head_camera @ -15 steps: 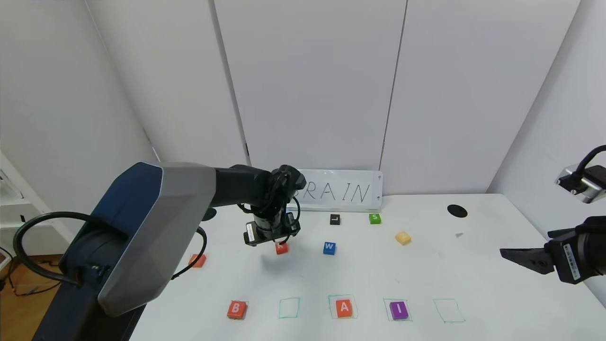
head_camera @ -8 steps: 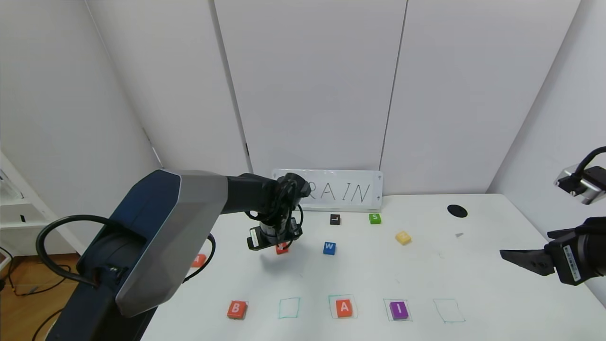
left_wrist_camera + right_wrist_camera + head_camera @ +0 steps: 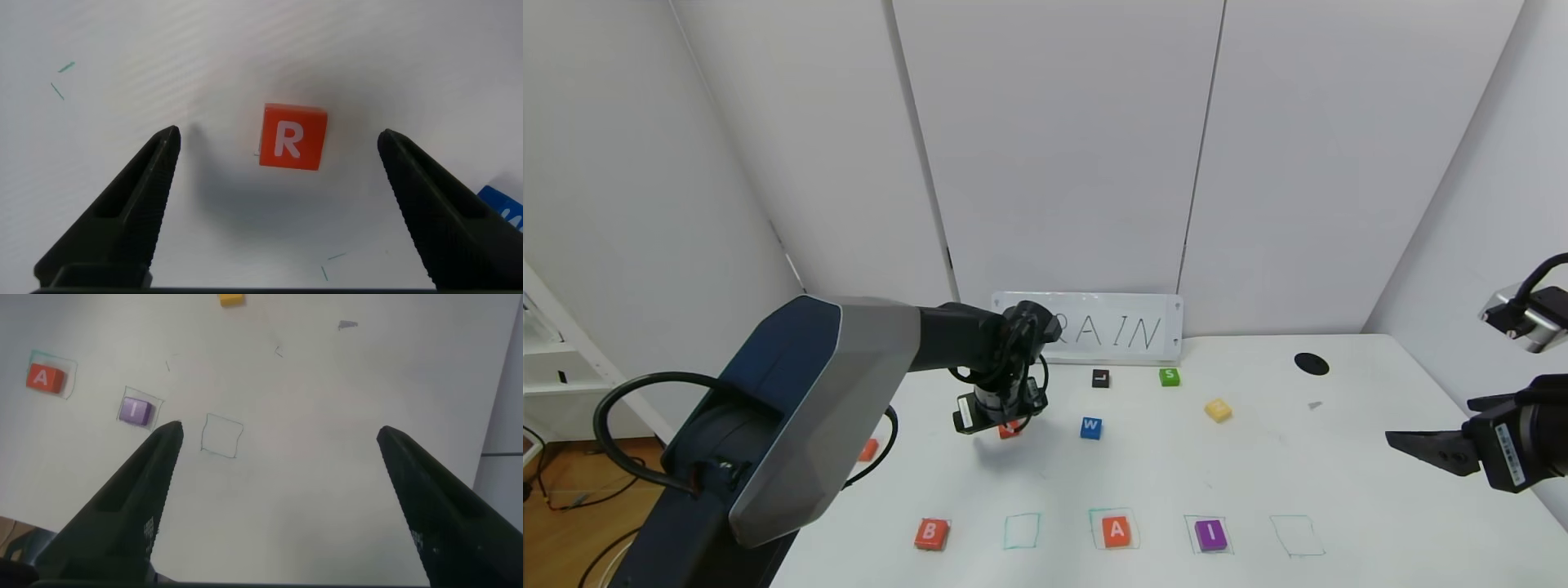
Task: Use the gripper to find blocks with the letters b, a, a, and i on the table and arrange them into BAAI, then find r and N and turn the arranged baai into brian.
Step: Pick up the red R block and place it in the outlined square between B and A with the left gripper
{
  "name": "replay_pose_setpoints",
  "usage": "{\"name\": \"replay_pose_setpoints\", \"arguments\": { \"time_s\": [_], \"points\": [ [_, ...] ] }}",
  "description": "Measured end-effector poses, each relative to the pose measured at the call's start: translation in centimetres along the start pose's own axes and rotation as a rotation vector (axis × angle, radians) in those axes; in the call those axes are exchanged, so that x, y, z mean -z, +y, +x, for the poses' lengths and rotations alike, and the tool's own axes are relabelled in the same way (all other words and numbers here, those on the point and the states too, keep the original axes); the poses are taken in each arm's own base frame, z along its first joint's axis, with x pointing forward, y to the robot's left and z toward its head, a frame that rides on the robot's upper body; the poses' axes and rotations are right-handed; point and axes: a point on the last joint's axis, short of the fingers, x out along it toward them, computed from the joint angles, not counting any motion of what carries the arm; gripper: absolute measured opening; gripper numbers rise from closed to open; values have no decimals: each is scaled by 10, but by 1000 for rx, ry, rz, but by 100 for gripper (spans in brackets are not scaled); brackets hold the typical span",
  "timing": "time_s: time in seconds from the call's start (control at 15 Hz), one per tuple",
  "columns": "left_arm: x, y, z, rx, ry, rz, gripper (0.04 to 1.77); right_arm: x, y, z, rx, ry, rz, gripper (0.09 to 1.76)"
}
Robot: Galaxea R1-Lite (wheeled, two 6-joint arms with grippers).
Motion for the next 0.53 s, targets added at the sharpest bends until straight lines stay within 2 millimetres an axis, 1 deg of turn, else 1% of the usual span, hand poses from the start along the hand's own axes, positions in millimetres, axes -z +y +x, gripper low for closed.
{"name": "replay_pose_setpoints", "arguments": {
  "time_s": [0.53],
  "points": [
    [4, 3, 3, 8, 43, 5, 172, 0, 0, 0, 0, 0, -1, 171]
  ]
}}
